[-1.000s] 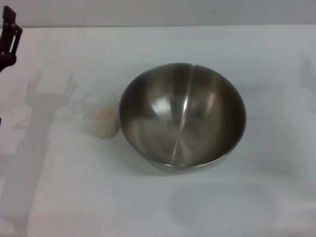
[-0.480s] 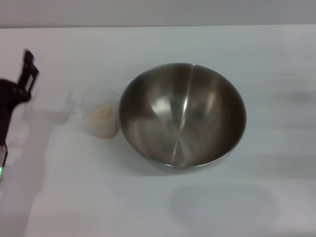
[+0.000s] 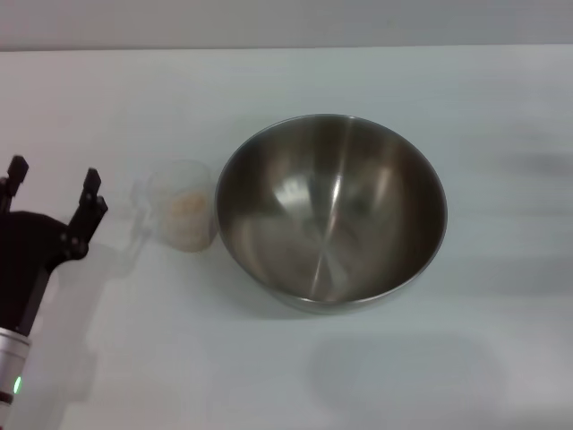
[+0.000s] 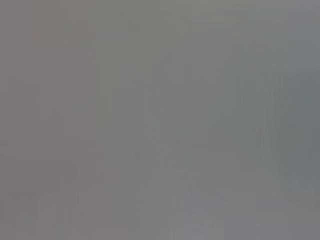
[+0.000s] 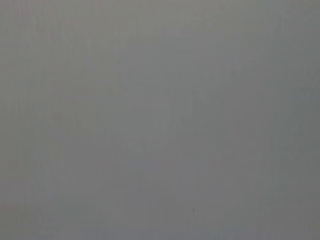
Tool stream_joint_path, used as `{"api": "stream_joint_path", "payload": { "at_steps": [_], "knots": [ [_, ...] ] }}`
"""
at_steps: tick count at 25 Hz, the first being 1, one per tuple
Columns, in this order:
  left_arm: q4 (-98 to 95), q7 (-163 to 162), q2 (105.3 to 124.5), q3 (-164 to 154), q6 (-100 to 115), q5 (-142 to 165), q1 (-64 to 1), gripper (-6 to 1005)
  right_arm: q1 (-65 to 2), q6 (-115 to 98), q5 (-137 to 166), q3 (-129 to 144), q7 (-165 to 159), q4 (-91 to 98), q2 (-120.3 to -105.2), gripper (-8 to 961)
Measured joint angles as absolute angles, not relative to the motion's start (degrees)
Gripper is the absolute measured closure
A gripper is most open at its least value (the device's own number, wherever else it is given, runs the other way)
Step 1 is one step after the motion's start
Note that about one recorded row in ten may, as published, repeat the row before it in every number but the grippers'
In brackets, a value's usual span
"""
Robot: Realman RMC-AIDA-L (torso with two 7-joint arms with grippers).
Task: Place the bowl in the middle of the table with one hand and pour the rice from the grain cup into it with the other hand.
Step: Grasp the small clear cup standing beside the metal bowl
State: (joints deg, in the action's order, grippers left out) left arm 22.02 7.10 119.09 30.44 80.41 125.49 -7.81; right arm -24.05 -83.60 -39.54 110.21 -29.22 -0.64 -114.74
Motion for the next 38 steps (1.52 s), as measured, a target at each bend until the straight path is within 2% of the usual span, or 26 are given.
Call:
{"api": "stream_joint_path", "payload": {
  "at_steps": [12, 21, 38],
  "knots": [
    [23.77, 7.5, 119.18, 28.93, 74.46, 125.39, -6.46, 169, -24.7, -83.09, -39.88, 110.16, -29.22, -0.8, -114.18, 479],
    [24.68, 7.56, 119.18, 27.91, 70.62, 125.44, -7.76, 170, -24.62, -82.0, -39.91, 109.99, -29.64, -0.58, -114.17, 480],
    [22.56, 7.56, 119.1, 30.09, 65.46, 125.15, -11.55, 170, -22.91, -83.29, -39.91, 110.03, -30.0, 0.29, -114.99, 481]
  ]
}}
